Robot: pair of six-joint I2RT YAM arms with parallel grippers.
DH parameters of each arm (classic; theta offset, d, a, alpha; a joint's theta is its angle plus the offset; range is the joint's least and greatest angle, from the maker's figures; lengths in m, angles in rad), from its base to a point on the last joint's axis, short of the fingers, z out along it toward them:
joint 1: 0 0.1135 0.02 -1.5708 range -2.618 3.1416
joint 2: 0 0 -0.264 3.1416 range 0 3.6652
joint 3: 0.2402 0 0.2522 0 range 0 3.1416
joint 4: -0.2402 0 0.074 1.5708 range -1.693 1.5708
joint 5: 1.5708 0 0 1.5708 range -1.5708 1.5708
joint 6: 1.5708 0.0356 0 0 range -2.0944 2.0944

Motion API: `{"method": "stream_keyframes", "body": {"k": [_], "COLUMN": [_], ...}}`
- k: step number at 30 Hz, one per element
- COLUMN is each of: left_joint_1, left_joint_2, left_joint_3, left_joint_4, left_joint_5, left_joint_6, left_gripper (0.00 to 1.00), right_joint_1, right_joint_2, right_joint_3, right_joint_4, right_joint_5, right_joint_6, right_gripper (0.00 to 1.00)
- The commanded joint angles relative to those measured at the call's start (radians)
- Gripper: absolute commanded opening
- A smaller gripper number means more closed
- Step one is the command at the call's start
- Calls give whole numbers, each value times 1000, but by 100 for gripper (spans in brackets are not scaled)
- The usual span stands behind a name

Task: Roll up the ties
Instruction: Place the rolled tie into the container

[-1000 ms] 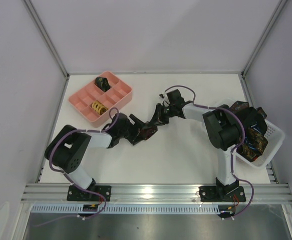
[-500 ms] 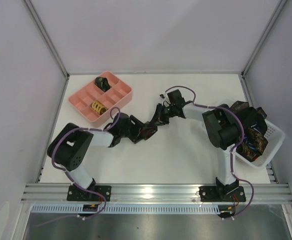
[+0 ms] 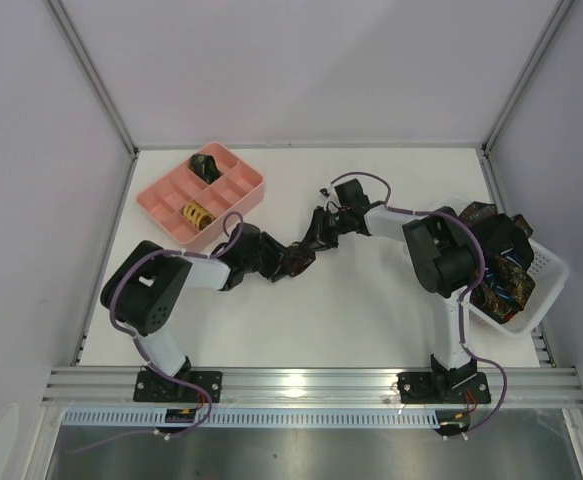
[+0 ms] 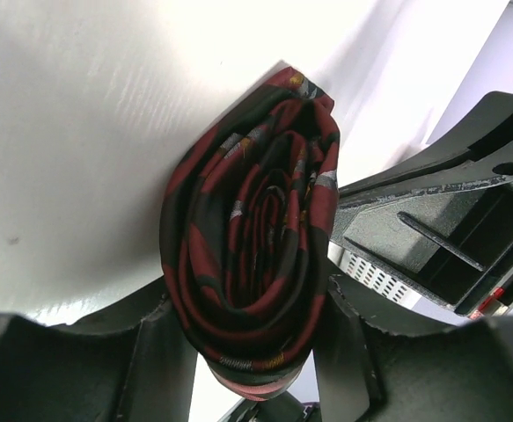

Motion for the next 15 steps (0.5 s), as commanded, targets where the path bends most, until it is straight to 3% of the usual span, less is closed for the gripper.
{"method": "stream_keyframes", "body": {"k": [1,7,13,15], "left_joint_1": [-7,-6,1,5], "left_joint_2": [24,47,48,47], "left_joint_3": [50,78,90,90], "left_joint_4": [-9,-49,-73,-84], "left_joint_5": [-2,8,8,8], "left_joint_6": [26,47,73,83], "left_gripper": [46,36,13,0], "right_joint_1": [9,9,9,6], "right_joint_2": [28,30,30,34], "right_joint_3": [19,20,33,48], "right_joint_4": [-25,-30,-44,-64], "right_joint_5": [15,18,23,26], "right_joint_6": [-9,-9,-12,-12], "right_gripper": [12,12,12,12]}}
